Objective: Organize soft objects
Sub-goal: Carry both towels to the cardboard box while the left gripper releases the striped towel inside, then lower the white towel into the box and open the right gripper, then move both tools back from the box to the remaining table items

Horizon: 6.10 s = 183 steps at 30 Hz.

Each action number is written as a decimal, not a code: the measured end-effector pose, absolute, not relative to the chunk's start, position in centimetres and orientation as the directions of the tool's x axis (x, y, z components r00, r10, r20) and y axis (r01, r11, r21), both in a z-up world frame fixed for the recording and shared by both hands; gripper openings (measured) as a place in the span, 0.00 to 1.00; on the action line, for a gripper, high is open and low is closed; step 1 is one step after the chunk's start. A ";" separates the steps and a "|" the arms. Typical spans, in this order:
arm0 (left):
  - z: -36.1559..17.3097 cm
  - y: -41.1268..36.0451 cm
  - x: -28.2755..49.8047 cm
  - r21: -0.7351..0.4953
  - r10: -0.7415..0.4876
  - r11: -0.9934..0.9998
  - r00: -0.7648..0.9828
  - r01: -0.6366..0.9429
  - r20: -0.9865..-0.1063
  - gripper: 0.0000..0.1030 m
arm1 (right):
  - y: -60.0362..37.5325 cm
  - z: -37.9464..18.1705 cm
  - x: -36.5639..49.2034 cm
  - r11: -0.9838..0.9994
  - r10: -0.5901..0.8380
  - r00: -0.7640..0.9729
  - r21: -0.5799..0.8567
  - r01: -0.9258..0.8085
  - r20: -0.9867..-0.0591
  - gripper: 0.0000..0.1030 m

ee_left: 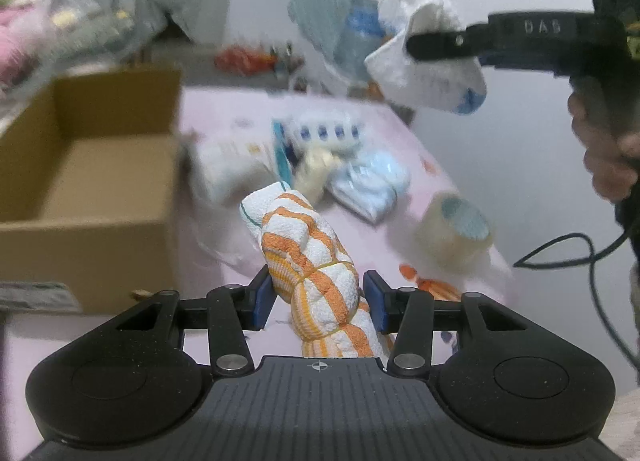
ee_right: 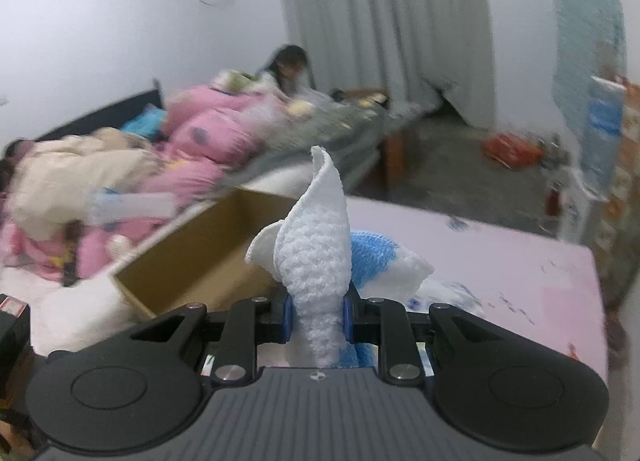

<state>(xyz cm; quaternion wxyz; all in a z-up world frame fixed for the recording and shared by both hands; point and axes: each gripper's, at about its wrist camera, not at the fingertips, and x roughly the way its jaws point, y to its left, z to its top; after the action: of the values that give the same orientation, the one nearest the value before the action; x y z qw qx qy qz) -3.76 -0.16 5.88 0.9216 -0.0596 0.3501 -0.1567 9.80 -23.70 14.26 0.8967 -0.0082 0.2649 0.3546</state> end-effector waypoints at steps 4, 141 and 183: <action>9.0 2.2 -5.9 -0.197 -0.274 0.961 0.771 0.195 -0.575 0.45 | -21.1 16.4 8.1 0.663 0.723 0.553 0.192 -0.724 -0.414 0.14; 15.6 11.9 13.8 0.076 0.041 0.997 0.709 0.018 -0.704 0.94 | -8.0 15.0 28.7 0.477 0.878 0.189 0.768 -0.428 -0.441 0.84; -1.8 -14.6 7.9 -0.170 -0.315 0.947 0.675 0.273 -0.667 0.73 | -35.5 -1.3 27.8 0.810 0.580 0.337 0.570 -0.140 -0.742 0.70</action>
<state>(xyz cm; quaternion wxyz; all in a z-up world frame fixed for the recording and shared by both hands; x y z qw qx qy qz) 7.85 -14.64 -1.81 0.9147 -0.0280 0.3697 -0.1607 27.82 -35.55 -1.34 0.7908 0.2079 0.5288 0.2277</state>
